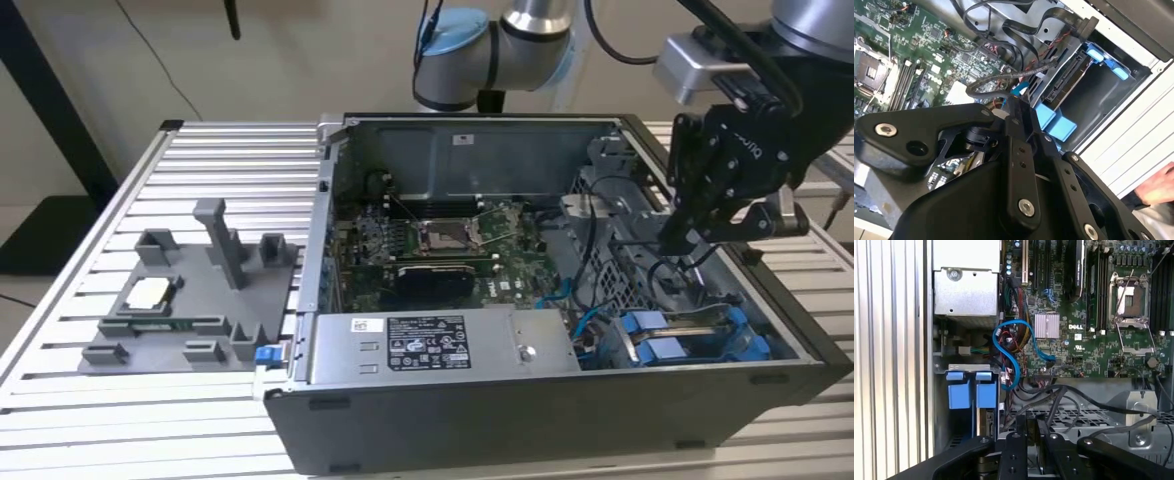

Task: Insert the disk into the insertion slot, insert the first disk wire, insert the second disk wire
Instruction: 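Insert the first disk wire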

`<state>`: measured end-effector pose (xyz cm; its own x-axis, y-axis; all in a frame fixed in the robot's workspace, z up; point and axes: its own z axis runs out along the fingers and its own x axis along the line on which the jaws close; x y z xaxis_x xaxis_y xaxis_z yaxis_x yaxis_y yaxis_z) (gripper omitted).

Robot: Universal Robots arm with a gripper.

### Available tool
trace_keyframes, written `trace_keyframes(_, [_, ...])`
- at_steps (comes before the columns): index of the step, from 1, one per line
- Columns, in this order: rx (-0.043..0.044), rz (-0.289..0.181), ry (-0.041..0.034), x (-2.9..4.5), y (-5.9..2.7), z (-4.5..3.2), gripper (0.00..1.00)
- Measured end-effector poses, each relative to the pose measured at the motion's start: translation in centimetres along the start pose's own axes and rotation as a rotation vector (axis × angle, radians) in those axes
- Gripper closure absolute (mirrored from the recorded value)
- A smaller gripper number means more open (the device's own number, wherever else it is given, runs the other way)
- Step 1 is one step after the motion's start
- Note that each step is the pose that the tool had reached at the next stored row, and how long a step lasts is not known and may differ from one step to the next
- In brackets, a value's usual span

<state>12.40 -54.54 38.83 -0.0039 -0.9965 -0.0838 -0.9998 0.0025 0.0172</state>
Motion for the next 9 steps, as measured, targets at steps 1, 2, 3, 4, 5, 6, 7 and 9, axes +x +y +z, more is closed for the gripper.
trace_keyframes(1, [0.0,0.0,0.0048,0.01,-0.03,0.05,0.81])
trace_keyframes(2, [0.0,0.0,0.0104,0.02,-0.07,0.09,0.81])
trace_keyframes(3, [0.0,0.0,0.0157,0.02,-0.11,0.12,0.81])
trace_keyframes(4, [0.0001,0.0,0.0208,0.03,-0.14,0.18,0.81])
trace_keyframes(5, [0.0001,0.0,0.0259,0.04,-0.18,0.24,0.81])
trace_keyframes(6, [0.0001,0.001,0.031,0.05,-0.21,0.29,0.81])
trace_keyframes(7, [0.0002,0.001,0.0354,0.06,-0.25,0.34,0.81])
trace_keyframes(9, [0.0001,0.001,0.0377,0.06,-0.27,0.38,0.81])
